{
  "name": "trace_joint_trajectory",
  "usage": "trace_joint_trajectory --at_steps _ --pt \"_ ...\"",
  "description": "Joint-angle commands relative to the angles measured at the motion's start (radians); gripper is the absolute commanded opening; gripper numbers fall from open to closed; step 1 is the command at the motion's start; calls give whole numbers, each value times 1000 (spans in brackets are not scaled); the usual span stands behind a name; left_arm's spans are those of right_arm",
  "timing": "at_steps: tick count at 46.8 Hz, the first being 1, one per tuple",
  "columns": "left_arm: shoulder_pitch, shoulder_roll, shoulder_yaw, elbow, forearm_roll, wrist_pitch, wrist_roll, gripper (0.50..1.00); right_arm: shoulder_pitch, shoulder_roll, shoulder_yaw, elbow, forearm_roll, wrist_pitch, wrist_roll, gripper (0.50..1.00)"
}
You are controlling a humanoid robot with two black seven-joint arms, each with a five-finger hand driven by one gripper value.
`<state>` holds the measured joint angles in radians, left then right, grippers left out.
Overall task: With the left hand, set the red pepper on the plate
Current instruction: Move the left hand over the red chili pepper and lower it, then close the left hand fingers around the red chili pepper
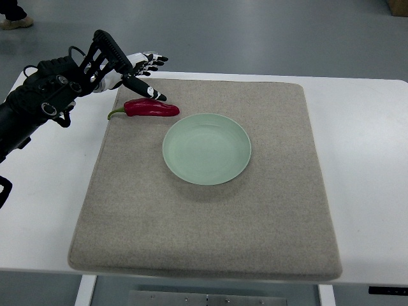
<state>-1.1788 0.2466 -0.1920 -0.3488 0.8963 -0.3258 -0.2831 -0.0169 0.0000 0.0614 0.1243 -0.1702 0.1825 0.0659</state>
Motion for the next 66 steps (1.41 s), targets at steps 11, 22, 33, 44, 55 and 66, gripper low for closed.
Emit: trace_joint_trajectory --at_steps 11,22,33,44,55,66 --pt "-47 103 91 -148 242 -7 -36 992 0 0 0 0 0 0 0 932" --pt "-58 123 112 -197 386 -9 -128 992 0 0 0 0 0 0 0 932" --pt "-62 126 138 -199 487 -1 -151 986 0 0 0 0 0 0 0 932" --pt "-56 112 140 -167 489 7 -142 984 0 0 0 0 0 0 0 932" --pt "-48 86 170 -128 489 16 -142 975 0 0 0 0 0 0 0 932" --pt "-44 68 177 -98 489 24 -142 956 0 0 0 0 0 0 0 932"
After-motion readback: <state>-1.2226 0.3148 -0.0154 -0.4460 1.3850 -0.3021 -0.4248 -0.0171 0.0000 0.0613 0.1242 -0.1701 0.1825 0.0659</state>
